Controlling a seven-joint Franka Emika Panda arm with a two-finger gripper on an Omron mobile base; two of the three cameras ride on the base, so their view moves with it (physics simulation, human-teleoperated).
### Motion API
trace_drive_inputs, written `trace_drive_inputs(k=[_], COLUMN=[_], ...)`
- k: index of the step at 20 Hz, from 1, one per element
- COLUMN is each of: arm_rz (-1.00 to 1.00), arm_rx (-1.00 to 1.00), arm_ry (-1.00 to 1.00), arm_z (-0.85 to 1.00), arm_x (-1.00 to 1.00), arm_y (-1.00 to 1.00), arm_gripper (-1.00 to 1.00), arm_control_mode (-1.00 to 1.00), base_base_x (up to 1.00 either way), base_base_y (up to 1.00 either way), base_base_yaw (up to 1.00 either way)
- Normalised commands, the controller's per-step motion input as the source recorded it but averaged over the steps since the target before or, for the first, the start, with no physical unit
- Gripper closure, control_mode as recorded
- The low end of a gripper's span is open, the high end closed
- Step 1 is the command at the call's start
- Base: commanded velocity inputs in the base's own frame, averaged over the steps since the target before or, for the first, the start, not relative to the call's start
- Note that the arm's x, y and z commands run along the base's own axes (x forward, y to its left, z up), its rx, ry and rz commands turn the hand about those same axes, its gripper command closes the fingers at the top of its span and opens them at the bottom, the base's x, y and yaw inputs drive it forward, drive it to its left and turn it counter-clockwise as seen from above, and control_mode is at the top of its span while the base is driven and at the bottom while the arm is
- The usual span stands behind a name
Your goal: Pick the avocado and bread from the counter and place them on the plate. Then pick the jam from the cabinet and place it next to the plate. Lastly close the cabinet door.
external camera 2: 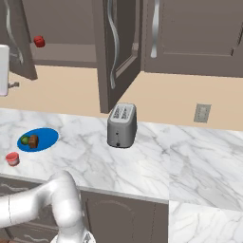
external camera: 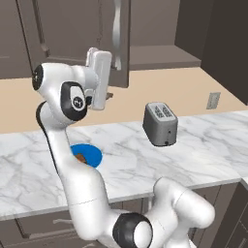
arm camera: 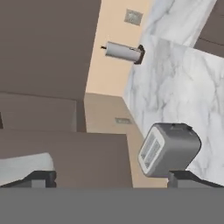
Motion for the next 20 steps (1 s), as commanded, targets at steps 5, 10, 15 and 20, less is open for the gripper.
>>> trace_drive_inputs(k=[5, 10, 15, 20], arm_rz=[0.33, 0.35, 0.34, 0.31], arm_rx=[0.34, 0.32, 0.29, 0.26], arm_ry=[0.00, 0.00, 0.00, 0.03], arm_z=[0.00, 0.00, -0.02, -0.12], arm_x=[1.00, 1.00, 1.00, 1.00], arm_y=[-0.87, -0.71, -0.67, -0.65], arm_gripper=[-1.00, -1.00, -1.00, -1.00], arm_control_mode=[-1.00, -1.00, -1.00, -1.00], base_base_x=[0.00, 0.00, 0.00, 0.00], base_base_y=[0.00, 0.00, 0.00, 0.00], base_base_yaw=[0.00, 0.00, 0.00, 0.00])
